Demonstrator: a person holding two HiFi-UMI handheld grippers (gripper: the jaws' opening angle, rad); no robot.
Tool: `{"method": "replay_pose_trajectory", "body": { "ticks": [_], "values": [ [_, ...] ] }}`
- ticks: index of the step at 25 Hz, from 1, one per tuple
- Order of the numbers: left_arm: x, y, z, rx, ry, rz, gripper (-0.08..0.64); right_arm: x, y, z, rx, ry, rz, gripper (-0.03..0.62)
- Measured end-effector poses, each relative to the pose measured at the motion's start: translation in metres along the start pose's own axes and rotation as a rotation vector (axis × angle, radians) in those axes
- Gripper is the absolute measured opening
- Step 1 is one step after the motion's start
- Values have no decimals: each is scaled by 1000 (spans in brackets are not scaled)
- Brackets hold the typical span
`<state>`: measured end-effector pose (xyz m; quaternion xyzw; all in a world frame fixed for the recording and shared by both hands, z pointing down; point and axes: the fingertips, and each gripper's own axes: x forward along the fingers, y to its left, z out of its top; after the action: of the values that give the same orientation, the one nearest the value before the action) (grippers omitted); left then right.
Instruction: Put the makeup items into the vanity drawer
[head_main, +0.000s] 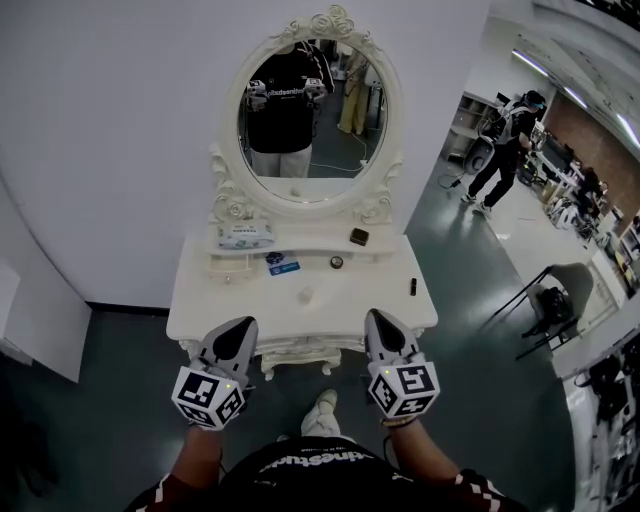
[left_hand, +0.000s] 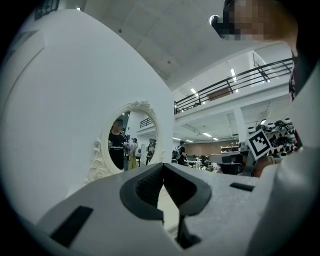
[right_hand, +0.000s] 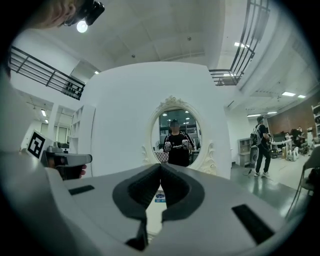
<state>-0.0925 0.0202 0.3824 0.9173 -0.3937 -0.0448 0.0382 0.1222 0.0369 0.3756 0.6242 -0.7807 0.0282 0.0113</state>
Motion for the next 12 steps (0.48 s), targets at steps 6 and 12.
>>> {"method": "replay_pose_trajectory", "body": {
  "ticks": [6, 12],
  "values": [
    [-3, 0, -7, -1, 11, 19, 5, 2, 4, -2, 6, -12, 40, -8],
    [4, 6, -8, 13, 20, 35, 5, 10, 1, -6, 14, -2, 51, -8]
  ]
}}
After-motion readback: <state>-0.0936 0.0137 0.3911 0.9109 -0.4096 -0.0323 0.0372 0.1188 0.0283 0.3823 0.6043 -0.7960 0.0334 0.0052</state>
